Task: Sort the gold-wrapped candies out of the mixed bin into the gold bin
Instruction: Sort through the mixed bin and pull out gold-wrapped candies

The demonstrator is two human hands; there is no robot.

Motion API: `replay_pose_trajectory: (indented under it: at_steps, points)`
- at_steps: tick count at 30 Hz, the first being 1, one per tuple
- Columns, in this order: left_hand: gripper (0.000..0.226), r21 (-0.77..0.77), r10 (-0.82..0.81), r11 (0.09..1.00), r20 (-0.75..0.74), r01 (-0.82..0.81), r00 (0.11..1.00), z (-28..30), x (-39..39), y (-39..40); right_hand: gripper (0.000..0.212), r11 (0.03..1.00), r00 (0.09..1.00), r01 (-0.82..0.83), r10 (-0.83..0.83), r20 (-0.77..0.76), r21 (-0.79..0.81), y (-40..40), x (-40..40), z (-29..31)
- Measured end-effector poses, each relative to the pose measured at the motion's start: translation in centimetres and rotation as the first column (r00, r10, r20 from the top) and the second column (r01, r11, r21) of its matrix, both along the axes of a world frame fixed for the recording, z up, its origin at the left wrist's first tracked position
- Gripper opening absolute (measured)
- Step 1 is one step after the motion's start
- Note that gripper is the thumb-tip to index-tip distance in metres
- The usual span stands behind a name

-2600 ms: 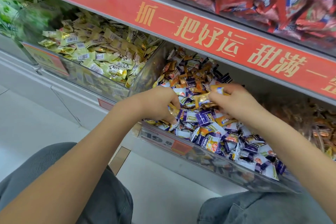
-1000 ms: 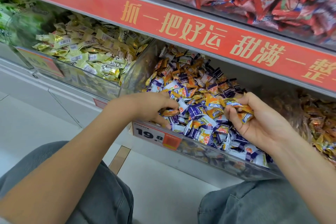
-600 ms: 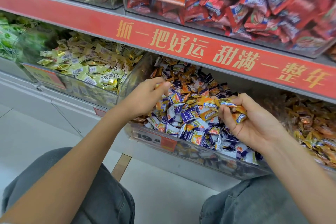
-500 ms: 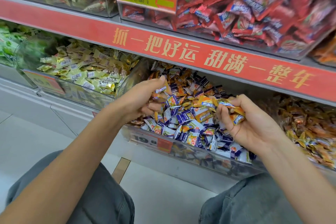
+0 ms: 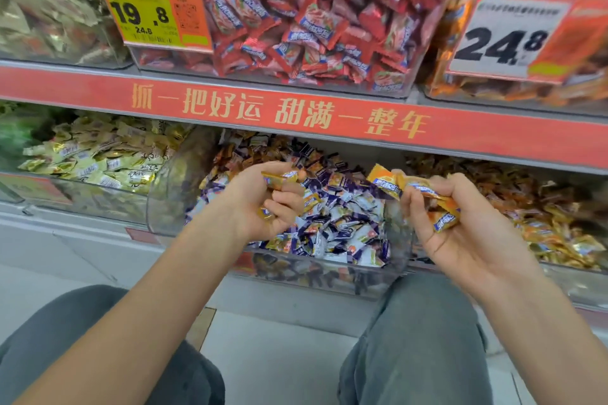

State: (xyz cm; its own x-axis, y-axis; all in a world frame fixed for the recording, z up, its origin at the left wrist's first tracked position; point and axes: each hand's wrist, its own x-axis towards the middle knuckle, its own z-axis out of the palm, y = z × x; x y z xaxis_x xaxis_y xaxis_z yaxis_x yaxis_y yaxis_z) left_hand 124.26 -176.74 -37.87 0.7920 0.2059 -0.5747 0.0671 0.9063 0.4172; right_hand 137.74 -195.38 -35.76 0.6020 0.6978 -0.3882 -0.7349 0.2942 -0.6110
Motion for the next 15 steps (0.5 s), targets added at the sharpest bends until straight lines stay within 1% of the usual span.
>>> replay_pose_trajectory:
  at_steps: [1, 3, 5, 7, 9, 10, 11, 12, 13, 14, 15]
  points:
    - [0.013, -0.001, -0.062, 0.998, 0.031, 0.062, 0.998, 0.6, 0.7, -1.4, 0.015, 0.999, 0.999, 0.047, -0.047, 0.009, 0.002, -0.8, 0.6, 0.1]
    - [0.019, 0.029, -0.162, 0.987, 0.064, 0.161, 0.985, 1.5, 3.2, -4.2, 0.011, 0.988, 0.988, 0.151, -0.151, 0.031, -0.019, -2.6, 2.4, -0.3]
    - [0.028, 0.102, -0.247, 0.965, 0.04, 0.242, 0.968, 1.7, 6.8, -6.7, 0.005, 0.965, 0.965, 0.26, -0.257, 0.057, -0.046, -4.4, 4.5, -1.2]
    - [0.032, 0.166, -0.316, 0.935, -0.017, 0.315, 0.948, 1.4, 11.0, -9.0, 0.007, 0.934, 0.932, 0.351, -0.341, 0.119, -0.073, -5.9, 6.7, -1.9]
    - [0.033, 0.155, -0.341, 0.926, -0.046, 0.344, 0.939, 0.7, 14.9, -10.8, 0.016, 0.913, 0.911, 0.396, -0.377, 0.169, -0.099, -6.6, 8.5, -2.5]
    - [0.034, 0.154, -0.312, 0.935, -0.073, 0.32, 0.947, 0.6, 16.4, -11.5, 0.018, 0.908, 0.908, 0.405, -0.385, 0.167, -0.108, -6.8, 9.5, -2.9]
    - [0.035, 0.178, -0.266, 0.944, -0.093, 0.279, 0.959, 0.3, 17.7, -12.1, 0.018, 0.911, 0.913, 0.395, -0.376, 0.156, -0.119, -6.8, 10.5, -3.3]
    - [0.035, 0.232, -0.226, 0.941, -0.105, 0.245, 0.968, 0.0, 18.8, -12.5, 0.017, 0.927, 0.929, 0.352, -0.331, 0.165, -0.125, -6.7, 11.4, -3.7]
    - [0.033, 0.292, -0.204, 0.928, -0.12, 0.231, 0.972, -0.2, 19.6, -12.9, 0.018, 0.951, 0.95, 0.274, -0.245, 0.195, -0.142, -6.6, 12.1, -4.0]
    - [0.032, 0.34, -0.19, 0.913, -0.138, 0.227, 0.972, -0.2, 20.0, -13.2, 0.023, 0.958, 0.957, 0.193, -0.136, 0.255, -0.213, -6.5, 12.7, -4.3]
    - [0.03, 0.369, -0.186, 0.901, -0.152, 0.23, 0.971, -0.1, 20.1, -13.3, 0.031, 0.943, 0.944, 0.125, -0.018, 0.329, -0.307, -6.5, 13.0, -4.5]
